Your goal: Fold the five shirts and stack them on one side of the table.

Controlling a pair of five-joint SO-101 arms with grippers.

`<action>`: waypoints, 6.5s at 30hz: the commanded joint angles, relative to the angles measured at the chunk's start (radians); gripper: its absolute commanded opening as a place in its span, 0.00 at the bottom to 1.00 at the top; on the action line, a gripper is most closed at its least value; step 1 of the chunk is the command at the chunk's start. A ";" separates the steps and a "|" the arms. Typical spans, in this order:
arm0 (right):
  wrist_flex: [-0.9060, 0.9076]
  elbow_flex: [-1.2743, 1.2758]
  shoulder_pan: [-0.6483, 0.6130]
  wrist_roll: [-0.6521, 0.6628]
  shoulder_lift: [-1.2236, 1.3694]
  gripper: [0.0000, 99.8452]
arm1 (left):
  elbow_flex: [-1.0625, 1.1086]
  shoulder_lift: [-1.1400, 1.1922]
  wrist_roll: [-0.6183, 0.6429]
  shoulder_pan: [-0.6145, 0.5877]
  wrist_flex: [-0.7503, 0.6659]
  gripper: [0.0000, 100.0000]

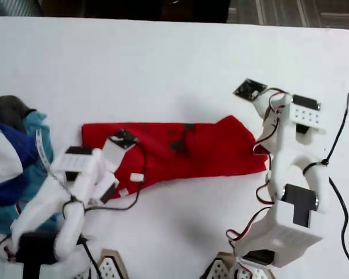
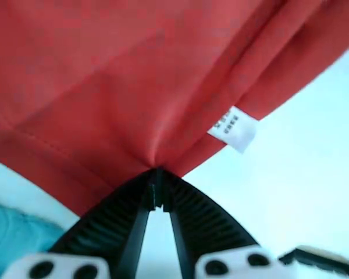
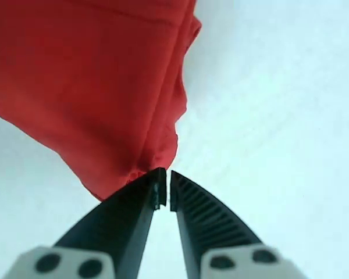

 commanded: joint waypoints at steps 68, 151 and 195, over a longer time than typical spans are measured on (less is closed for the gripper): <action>-0.360 0.476 -0.492 -0.591 -0.260 0.02 | -0.822 0.704 0.137 -0.035 0.115 0.03; 0.412 0.127 0.081 -0.534 -0.928 0.13 | -0.938 0.827 0.311 -0.155 0.361 0.03; -0.888 1.247 0.535 -0.684 -0.929 0.06 | -1.472 0.410 0.400 0.525 0.565 0.03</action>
